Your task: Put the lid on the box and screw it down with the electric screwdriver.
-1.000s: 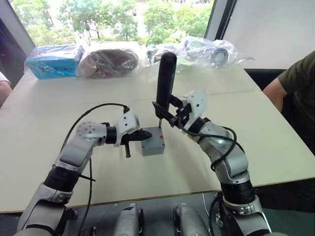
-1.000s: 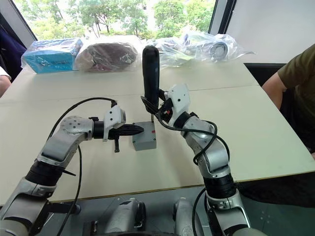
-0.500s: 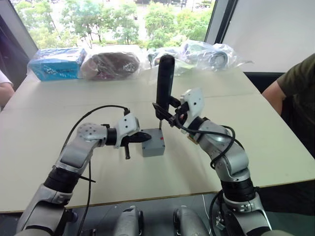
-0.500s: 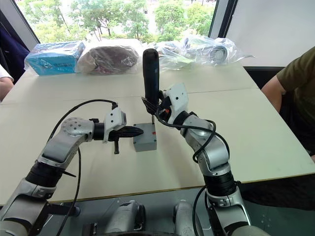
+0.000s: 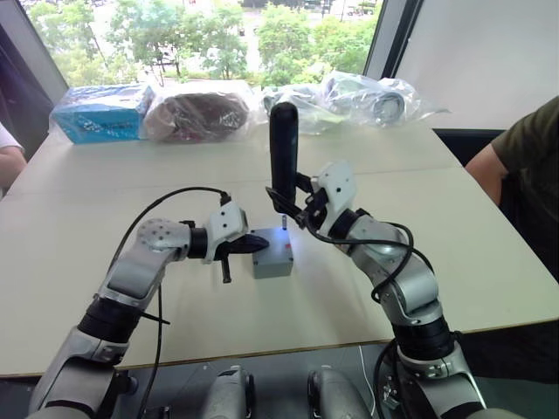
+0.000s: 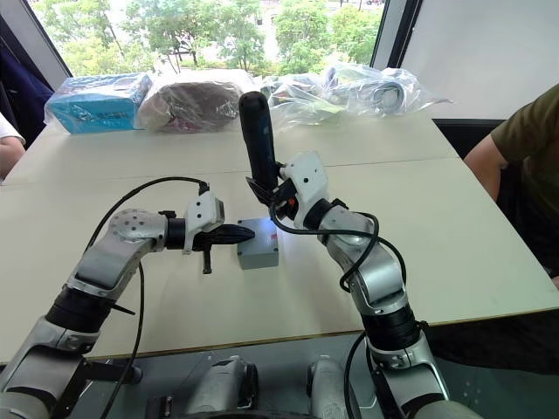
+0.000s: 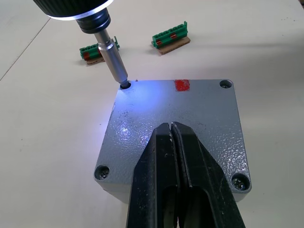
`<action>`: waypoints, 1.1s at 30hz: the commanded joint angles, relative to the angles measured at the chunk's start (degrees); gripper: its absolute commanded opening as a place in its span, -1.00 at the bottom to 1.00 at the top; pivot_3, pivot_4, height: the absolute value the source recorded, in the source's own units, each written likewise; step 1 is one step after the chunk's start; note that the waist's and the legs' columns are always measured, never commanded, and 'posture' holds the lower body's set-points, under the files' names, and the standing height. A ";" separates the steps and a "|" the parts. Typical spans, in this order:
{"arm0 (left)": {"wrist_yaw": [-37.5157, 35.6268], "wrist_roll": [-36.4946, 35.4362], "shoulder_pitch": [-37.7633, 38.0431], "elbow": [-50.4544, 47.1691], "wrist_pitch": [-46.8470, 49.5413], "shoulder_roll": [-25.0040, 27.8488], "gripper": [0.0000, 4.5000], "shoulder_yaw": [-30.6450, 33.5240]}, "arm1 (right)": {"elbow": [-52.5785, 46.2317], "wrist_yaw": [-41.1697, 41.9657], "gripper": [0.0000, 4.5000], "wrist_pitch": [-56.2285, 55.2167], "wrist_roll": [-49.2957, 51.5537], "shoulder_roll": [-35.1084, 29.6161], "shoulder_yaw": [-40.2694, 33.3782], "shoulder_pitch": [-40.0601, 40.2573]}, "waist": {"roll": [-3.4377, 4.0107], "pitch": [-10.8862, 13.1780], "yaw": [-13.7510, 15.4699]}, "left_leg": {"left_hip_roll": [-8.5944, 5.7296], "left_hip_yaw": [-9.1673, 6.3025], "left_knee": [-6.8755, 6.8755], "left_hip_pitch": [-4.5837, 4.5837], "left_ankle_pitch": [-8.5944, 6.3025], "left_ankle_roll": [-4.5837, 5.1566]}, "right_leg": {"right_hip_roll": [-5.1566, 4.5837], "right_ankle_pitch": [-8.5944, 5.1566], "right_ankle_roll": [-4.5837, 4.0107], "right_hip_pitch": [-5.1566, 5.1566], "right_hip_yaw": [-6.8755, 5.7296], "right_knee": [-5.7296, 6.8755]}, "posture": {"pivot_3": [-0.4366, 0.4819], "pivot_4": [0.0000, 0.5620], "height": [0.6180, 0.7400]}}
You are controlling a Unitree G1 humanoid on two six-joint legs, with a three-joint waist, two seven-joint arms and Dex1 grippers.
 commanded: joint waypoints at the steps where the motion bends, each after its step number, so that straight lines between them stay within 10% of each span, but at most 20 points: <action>1: -0.05 0.07 0.20 -0.92 0.04 0.57 -1.00 0.26 | 3.92 1.72 -0.15 1.87 0.47 -0.73 1.01 2.40 | 0.00 0.00 0.01 | 0.00 0.00 -0.01 0.00 0.00 0.00 | -0.01 0.00 -0.01 -0.01 0.00 0.00 | -0.05 -0.47 1.00; 14: -1.07 -4.49 -1.81 -8.65 4.17 2.82 -1.00 3.40 | -6.94 -0.85 -0.15 13.84 17.68 -2.20 -16.03 -16.75 | 0.17 0.52 0.01 | -0.02 0.04 0.01 -1.20 0.07 -0.08 | -0.02 0.17 0.24 -1.33 0.02 0.27 | -0.05 -0.47 1.00; 20: -1.09 -9.97 -4.70 -14.21 8.47 4.35 -1.00 7.44 | 1.14 -4.04 -0.15 38.26 22.89 -15.10 -22.84 -26.38 | 0.11 0.70 0.16 | -0.05 0.04 -0.02 -1.20 0.06 -0.06 | -0.03 0.11 0.14 -1.21 -0.01 0.12 | -0.05 -0.47 1.00; 27: -0.75 -18.91 -5.78 -18.89 14.75 7.38 -1.00 14.32 | 15.78 4.34 -0.15 53.94 19.54 -36.34 -8.08 -32.03 | 0.23 1.21 -0.03 | -0.14 0.16 -0.06 -1.24 0.05 -0.03 | -0.18 0.03 0.01 -1.29 0.01 0.03 | -0.05 -0.47 1.00; 33: 1.08 -22.61 -5.38 -20.91 17.34 8.34 -1.00 16.67 | 26.29 9.65 -0.15 53.99 14.80 -40.90 4.70 -33.04 | 0.23 1.29 -0.44 | -0.11 0.21 -0.07 -1.23 0.01 0.03 | 0.16 0.14 0.26 -1.36 0.10 0.03 | -0.05 -0.47 1.00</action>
